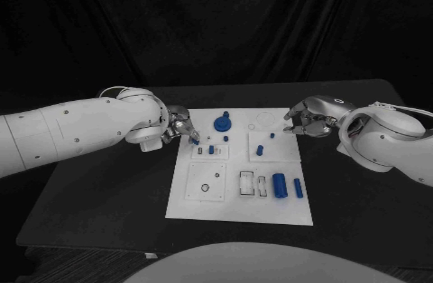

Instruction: Assemble the parts on the task board

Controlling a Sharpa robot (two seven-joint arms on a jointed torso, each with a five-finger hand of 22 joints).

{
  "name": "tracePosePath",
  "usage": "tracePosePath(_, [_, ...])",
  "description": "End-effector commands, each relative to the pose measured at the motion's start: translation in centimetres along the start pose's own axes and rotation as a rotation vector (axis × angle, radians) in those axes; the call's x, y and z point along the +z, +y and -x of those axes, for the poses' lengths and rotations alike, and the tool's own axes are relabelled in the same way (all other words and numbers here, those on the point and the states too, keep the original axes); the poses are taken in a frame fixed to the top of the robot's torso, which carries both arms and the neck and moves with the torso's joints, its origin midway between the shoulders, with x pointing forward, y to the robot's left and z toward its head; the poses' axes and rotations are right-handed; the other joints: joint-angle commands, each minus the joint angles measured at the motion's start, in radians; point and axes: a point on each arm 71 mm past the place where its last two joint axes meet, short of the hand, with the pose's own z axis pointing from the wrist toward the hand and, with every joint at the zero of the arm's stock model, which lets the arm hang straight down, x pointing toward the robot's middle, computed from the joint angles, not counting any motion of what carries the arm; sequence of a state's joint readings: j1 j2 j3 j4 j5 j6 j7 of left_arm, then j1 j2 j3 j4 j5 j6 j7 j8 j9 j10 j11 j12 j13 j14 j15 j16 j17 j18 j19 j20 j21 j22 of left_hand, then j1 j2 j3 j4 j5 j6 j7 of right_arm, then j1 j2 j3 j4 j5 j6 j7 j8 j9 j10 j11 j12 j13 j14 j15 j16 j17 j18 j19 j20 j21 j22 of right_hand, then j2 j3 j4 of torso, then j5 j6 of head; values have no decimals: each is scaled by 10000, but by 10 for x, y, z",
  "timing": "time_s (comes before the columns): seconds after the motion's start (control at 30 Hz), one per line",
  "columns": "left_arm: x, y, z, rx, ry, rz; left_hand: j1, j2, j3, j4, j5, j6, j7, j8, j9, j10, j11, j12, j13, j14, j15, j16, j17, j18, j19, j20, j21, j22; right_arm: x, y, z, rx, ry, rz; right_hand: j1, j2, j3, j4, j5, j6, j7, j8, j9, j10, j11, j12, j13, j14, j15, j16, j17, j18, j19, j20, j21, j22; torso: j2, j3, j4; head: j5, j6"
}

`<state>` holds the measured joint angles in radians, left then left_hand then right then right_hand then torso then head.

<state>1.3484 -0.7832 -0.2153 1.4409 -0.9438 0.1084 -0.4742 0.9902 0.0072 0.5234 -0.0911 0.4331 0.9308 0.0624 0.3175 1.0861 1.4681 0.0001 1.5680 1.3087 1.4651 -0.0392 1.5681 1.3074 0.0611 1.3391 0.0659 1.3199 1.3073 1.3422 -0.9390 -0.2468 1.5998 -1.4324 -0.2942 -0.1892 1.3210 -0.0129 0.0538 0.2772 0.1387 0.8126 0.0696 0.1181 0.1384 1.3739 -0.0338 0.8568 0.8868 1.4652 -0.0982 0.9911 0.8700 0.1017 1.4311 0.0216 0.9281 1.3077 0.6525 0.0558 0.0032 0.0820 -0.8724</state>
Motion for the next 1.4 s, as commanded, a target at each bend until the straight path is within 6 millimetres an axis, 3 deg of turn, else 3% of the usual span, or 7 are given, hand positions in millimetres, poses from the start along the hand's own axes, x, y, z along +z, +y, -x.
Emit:
tracePosePath(0.03, [2,0,-1,-97,-83,28,-100,9,590,-518,-6,20,-41,49,17,1027,-75,28,2621,1057,-77,27,2634,130,60,16,22,1414,-1,0,-1,8,-26,19,30,103,-52,-7,48,62,1,34,-12,-22,35,-62,-6,78,88,-33,-8,24,-77,22,-36,1243,21,-12,-47,31,-3])
tracePosePath(0.33, [5,-2,-7,-84,42,-39,-134,32,628,-514,15,26,-42,56,28,1027,-79,28,2621,1057,-81,27,2634,128,71,12,27,1421,-1,1,-2,12,13,35,32,108,-52,-7,48,65,0,35,-14,-26,35,-82,-25,73,89,-62,-42,27,-82,22,-58,1239,31,-19,6,32,-3])
tracePosePath(0.5, [7,-3,-12,-82,141,-77,-138,35,634,-514,18,27,-42,57,30,1027,-80,28,2621,1057,-81,27,2634,134,51,11,4,1411,0,1,-2,14,23,37,35,111,-52,-8,49,68,-1,36,-16,-25,35,-87,-29,71,89,-69,-51,29,-85,22,-72,1236,28,-17,-18,72,-3])
tracePosePath(1.4, [10,4,-27,-132,491,-32,-177,56,698,-530,46,35,-43,69,49,1027,-81,28,2621,1057,-84,27,2634,156,-15,6,-78,1378,-1,-2,-6,13,143,-51,45,117,-52,-13,52,73,0,37,-21,-25,35,-105,-46,65,89,-88,-73,31,-88,23,-87,1233,-2,-3,-10,99,-3])
